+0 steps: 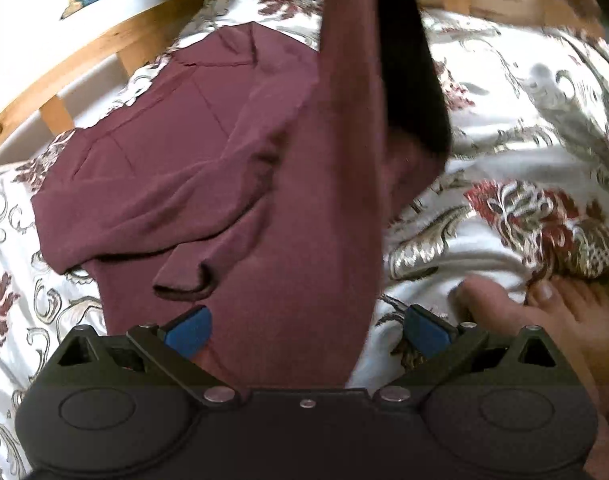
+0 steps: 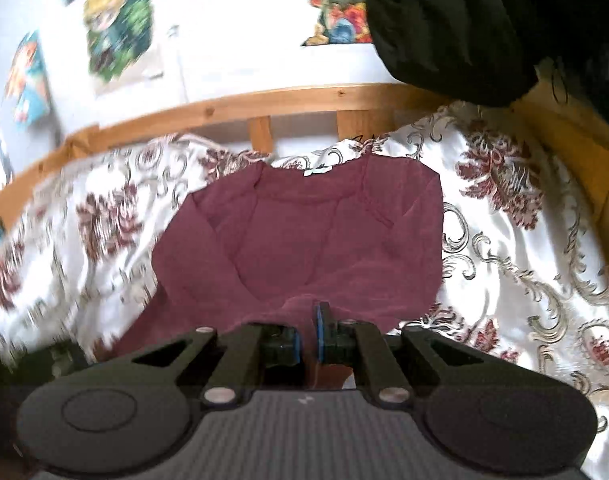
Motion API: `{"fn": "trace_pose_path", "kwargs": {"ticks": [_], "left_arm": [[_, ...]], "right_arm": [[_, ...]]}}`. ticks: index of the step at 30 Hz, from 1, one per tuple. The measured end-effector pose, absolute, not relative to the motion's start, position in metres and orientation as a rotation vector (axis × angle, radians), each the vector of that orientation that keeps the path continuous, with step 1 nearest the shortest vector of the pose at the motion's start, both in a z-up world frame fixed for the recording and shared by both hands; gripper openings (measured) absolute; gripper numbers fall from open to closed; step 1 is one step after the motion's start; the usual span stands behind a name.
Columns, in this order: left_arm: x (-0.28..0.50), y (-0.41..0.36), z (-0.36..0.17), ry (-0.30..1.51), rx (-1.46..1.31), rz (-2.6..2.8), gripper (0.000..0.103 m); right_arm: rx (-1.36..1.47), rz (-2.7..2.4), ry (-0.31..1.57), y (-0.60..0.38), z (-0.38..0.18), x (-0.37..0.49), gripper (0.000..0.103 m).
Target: Fold small clothes
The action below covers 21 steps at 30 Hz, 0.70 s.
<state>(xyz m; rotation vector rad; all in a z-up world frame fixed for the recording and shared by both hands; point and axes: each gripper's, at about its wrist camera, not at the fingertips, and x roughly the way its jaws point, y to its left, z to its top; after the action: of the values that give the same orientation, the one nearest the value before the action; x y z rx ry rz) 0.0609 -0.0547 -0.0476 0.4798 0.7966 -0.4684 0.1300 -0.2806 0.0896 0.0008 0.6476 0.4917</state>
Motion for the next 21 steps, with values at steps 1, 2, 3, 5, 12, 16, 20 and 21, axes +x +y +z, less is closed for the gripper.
{"fn": "trace_pose_path", "kwargs": {"ticks": [1,2,3,5,12,16,20,21], "left_arm": [[0.061,-0.056,-0.049,0.803,0.499,-0.457,0.102],[0.061,-0.056,-0.051,0.809,0.514,-0.441,0.102],[0.062,-0.055,-0.052,0.817,0.521,-0.424,0.101],[0.063,-0.048,-0.051,0.833,0.492,-0.406,0.099],[0.071,-0.015,-0.036,0.814,0.426,-0.231,0.087],[0.076,0.010,-0.017,0.784,0.355,-0.159,0.077],[0.079,0.029,0.000,0.752,0.275,-0.111,0.067],[0.079,0.031,-0.001,0.762,0.270,-0.103,0.068]], "right_arm": [[-0.009,0.489,0.644,-0.281,0.092,0.132,0.009],[-0.027,0.483,0.636,-0.282,0.093,0.131,0.009],[-0.037,0.476,0.631,-0.280,0.090,0.127,0.009],[-0.046,0.466,0.629,-0.283,0.086,0.119,0.009],[-0.060,0.339,0.622,-0.308,0.064,0.094,0.009],[-0.037,0.301,0.650,-0.318,0.046,0.089,0.009],[-0.015,0.253,0.690,-0.322,0.021,0.080,0.034],[-0.021,0.240,0.700,-0.321,0.013,0.077,0.039]]}}
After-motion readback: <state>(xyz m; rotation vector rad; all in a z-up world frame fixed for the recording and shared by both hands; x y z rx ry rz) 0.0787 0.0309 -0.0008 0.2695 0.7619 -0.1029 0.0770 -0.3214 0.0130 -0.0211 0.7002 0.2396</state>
